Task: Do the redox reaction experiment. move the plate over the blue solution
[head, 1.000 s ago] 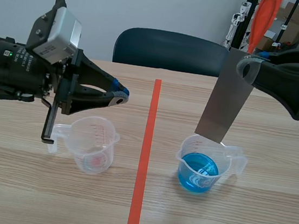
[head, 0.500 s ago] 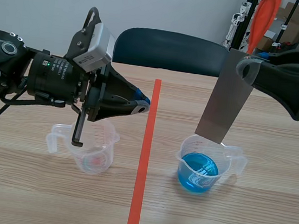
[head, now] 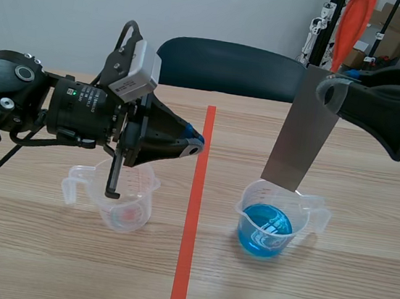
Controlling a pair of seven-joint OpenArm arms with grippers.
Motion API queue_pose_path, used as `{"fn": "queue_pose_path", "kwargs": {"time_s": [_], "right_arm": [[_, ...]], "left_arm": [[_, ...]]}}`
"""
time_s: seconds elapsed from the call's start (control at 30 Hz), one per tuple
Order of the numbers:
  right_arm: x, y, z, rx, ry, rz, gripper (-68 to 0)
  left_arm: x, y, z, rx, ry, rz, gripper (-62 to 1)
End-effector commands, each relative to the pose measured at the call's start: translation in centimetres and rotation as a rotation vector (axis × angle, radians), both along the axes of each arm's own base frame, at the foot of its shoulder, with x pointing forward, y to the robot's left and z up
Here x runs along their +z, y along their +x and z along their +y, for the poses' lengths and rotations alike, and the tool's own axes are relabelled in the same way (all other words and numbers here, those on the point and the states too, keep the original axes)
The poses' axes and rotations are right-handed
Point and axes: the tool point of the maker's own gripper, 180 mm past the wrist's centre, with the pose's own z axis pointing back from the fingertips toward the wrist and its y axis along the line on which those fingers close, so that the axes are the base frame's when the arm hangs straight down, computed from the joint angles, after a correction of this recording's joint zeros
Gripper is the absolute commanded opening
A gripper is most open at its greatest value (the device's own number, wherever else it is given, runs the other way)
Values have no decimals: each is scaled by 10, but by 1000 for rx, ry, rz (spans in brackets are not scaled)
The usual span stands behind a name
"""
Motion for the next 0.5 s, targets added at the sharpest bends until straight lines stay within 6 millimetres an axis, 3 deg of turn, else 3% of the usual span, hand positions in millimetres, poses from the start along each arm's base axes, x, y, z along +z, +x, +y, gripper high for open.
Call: {"fn": "queue_pose_path", "kwargs": {"time_s": [0.0,0.47], "right_arm": [[13,5,-2,-6,27,-24,-669],[13,5,-2,-6,27,-24,-669]], "left_arm": [[13,1,-8,-18,-37,-18,-582],[15,1,-12,-26,-41,-29,-582]]}}
